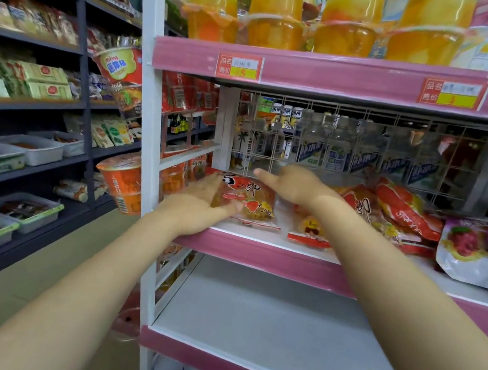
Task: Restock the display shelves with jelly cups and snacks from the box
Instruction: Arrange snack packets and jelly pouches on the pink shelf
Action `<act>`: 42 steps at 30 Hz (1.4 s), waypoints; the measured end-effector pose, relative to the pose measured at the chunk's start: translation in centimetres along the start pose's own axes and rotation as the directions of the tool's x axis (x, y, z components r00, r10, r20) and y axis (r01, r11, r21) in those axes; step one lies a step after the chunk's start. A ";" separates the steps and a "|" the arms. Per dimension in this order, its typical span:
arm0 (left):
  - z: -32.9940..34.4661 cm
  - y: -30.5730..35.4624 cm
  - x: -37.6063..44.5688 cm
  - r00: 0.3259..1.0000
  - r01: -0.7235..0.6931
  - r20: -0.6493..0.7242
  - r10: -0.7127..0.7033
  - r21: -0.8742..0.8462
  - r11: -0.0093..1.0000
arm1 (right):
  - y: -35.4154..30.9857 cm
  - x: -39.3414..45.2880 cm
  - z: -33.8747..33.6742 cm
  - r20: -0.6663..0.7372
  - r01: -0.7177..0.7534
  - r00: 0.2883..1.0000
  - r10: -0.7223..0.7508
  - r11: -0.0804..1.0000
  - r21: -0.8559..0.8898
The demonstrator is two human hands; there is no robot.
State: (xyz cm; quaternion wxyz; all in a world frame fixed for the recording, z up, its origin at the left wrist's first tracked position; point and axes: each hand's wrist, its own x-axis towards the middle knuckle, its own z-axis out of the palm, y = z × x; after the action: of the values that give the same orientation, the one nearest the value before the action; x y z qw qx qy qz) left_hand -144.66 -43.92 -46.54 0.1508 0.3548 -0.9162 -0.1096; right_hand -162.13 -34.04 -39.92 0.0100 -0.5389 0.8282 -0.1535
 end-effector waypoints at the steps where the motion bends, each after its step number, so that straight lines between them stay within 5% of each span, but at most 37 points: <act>1: -0.1 0.0 0.1 1.000 0.008 0.014 -0.008 0.000 1.000 | -0.4 0.5 0.7 0.042 -0.044 0.998 0.043 0.999 0.017; 5: 0.2 0.1 0.3 1.000 0.017 0.003 -0.017 0.001 1.000 | -0.5 1.6 3.5 0.160 -0.161 0.977 0.139 0.977 0.139; 12: 0.2 -0.3 0.7 1.000 0.029 0.011 -0.029 -0.021 0.999 | 0.1 2.0 3.5 0.146 -0.064 0.989 -0.001 0.896 0.440; 16: 0.0 -0.1 0.4 1.000 0.013 -0.026 -0.014 -0.049 0.999 | 0.3 2.7 4.2 0.200 -0.142 0.978 -0.052 0.535 0.833; 19: 0.0 -0.4 0.3 0.998 -0.016 -0.066 0.011 -0.084 0.996 | 0.3 2.7 3.9 0.229 -0.199 0.973 -0.020 0.423 0.884; 25: 0.1 -0.5 -0.5 0.977 -0.132 -0.190 0.100 -0.164 0.978 | 0.8 3.0 3.6 0.349 -0.315 0.935 0.059 0.588 0.745; 33: -0.5 -0.6 0.1 0.985 -0.037 -0.172 -0.025 -0.343 0.939 | 1.1 2.4 3.4 -0.036 -0.065 0.985 0.171 0.548 0.834; 42: -1.1 -0.3 0.7 0.966 0.139 -0.095 -0.240 -0.593 0.793 | 0.5 0.8 2.5 -0.306 0.293 0.949 -0.083 0.596 0.748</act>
State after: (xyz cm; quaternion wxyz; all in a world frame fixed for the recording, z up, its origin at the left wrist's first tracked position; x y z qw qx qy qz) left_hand -144.58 -44.71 -45.45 0.3157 0.3899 -0.7825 -0.3688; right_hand -162.42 -35.23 -42.32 0.1284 -0.5419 0.6100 -0.5636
